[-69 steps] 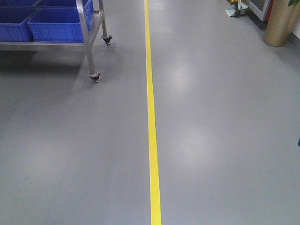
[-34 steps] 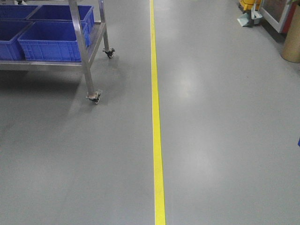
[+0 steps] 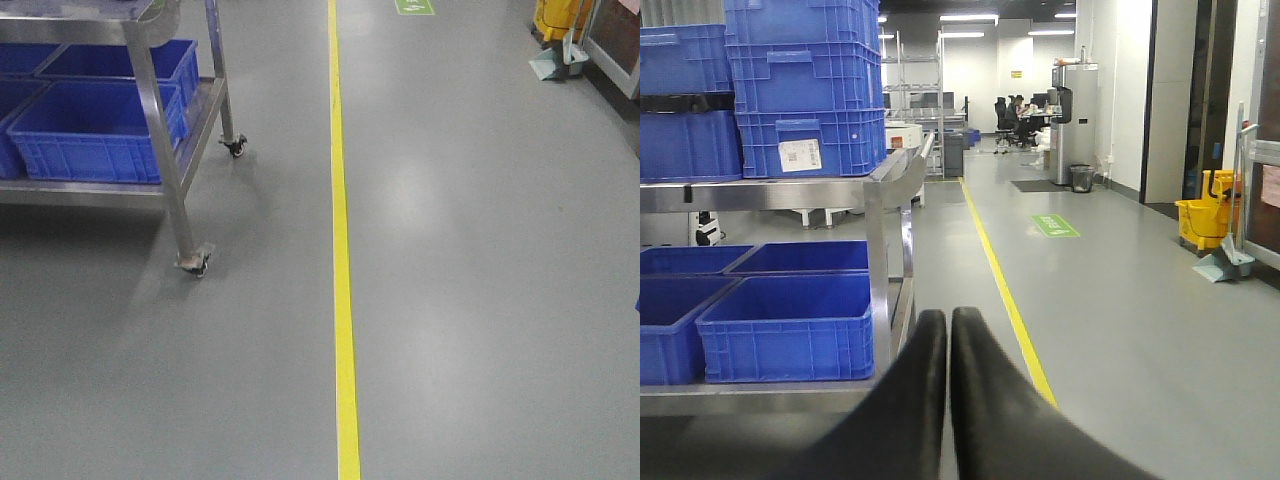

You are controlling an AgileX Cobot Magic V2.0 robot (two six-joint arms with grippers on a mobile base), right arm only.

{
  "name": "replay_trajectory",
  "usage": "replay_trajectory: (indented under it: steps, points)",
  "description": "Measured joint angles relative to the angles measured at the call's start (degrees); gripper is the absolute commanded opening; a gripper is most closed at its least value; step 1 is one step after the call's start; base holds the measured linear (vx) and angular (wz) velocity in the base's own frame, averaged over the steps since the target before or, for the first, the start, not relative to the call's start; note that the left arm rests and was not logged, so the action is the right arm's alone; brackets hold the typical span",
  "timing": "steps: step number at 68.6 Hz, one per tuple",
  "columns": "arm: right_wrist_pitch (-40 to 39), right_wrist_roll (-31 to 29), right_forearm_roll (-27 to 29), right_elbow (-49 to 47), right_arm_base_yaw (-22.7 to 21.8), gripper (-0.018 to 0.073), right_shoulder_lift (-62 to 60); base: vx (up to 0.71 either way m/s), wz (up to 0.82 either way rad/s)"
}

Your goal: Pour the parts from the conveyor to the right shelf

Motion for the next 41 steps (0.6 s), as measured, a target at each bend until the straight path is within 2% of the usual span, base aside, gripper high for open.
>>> replay_trajectory:
  steps: [41]
  points:
    - [0.0, 0.0, 0.0, 0.0, 0.0, -0.0009, 0.0, 0.54, 0.01]
